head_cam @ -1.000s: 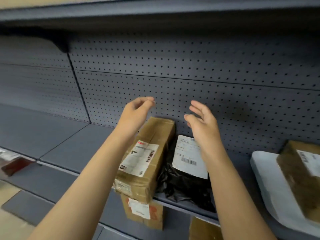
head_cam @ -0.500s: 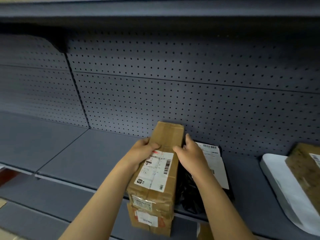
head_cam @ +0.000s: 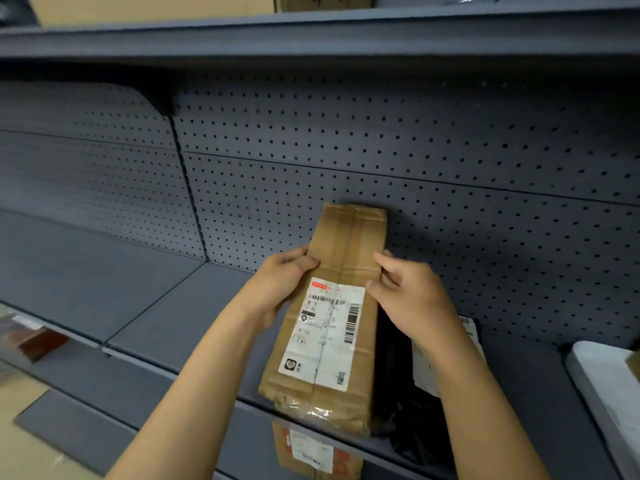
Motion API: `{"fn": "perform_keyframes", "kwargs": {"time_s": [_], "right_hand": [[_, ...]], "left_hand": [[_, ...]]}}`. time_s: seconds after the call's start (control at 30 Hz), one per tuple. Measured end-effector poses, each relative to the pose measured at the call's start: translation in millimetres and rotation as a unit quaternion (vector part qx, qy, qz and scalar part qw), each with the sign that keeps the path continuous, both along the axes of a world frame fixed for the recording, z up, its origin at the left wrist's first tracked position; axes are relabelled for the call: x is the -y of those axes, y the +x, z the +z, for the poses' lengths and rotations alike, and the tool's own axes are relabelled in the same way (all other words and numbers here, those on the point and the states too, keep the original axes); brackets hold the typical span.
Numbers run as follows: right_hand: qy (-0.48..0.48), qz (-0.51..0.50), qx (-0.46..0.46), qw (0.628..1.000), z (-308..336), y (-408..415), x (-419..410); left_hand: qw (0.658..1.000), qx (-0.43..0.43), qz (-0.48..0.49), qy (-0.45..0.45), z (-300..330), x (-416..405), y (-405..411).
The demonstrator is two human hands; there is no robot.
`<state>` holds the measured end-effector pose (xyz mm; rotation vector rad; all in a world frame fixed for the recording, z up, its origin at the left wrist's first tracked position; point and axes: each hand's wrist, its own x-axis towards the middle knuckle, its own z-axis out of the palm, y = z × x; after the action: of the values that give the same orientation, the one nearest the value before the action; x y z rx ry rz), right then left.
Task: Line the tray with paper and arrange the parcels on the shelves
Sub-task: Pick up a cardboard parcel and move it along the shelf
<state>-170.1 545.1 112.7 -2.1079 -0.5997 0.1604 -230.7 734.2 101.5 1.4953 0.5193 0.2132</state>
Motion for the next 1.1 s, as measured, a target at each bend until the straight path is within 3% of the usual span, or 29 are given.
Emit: {"fn": "perform_keyframes", "kwargs": {"time_s": [0.43,0.63,0.8,1.1], "right_hand": [[0.064,0.009,0.068,0.996,5.2,-36.4,-140.0],[0.098,0.019,0.036,0.994,-8.1,-71.4,-258.6],[0.056,0.057,0.009,0.997,-21.8,-97.8,-341.0],[0.028,0.054,-0.058,0.996,-72.4,-99.4,-428.6]], "left_hand": [[0.995,0.043,0.039,0.084,28.6,-130.9,-45.2],[0.994,0.034,0.038,0.092,29.2,-247.6,-90.4],[0.996,0.017,0.033,0.086,12.5,-337.5,-113.6],[0.997,-0.043,0.048,0.047,-41.6,-414.7,-107.7]]}}
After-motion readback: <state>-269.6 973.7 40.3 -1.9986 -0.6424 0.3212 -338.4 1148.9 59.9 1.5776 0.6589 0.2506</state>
